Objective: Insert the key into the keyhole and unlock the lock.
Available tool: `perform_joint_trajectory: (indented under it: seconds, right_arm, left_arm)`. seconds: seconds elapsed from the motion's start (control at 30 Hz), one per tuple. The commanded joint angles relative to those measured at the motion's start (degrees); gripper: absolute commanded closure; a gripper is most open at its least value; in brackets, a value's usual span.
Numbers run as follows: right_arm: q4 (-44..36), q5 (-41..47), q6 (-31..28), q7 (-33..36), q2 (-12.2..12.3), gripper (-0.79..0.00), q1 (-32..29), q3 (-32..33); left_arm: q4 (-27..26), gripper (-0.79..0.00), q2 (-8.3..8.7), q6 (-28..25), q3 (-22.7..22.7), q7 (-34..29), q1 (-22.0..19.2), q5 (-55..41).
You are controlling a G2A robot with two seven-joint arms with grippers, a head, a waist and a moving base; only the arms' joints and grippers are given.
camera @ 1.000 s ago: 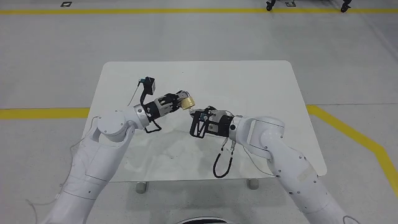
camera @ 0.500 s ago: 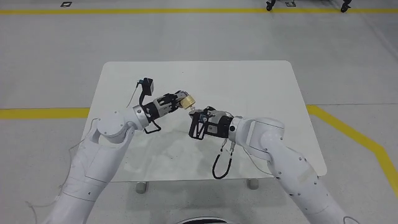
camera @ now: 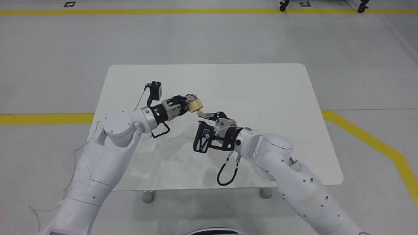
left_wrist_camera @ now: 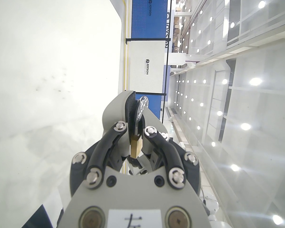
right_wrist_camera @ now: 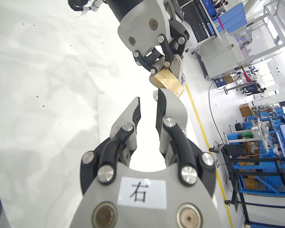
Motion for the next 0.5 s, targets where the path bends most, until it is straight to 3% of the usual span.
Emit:
perform_joint_trajectory:
  seconds: [0.0, 0.47]
  right_arm:
    - [0.1, -0.4, 0.9, 0.2, -0.1, -0.172, 0.2, -0.2]
    - [-0.4, -6.5, 5.4, -2.2, -0.1, -0.215, -1.0, -1.9]
  left_arm:
    - [0.0, 0.000, -0.01, 0.1, 0.1, 0.0, -0.1, 0.2]
    - [-0.3, 0.000, -0.08, 0.8, 0.3, 0.3, -0.4, 0.7]
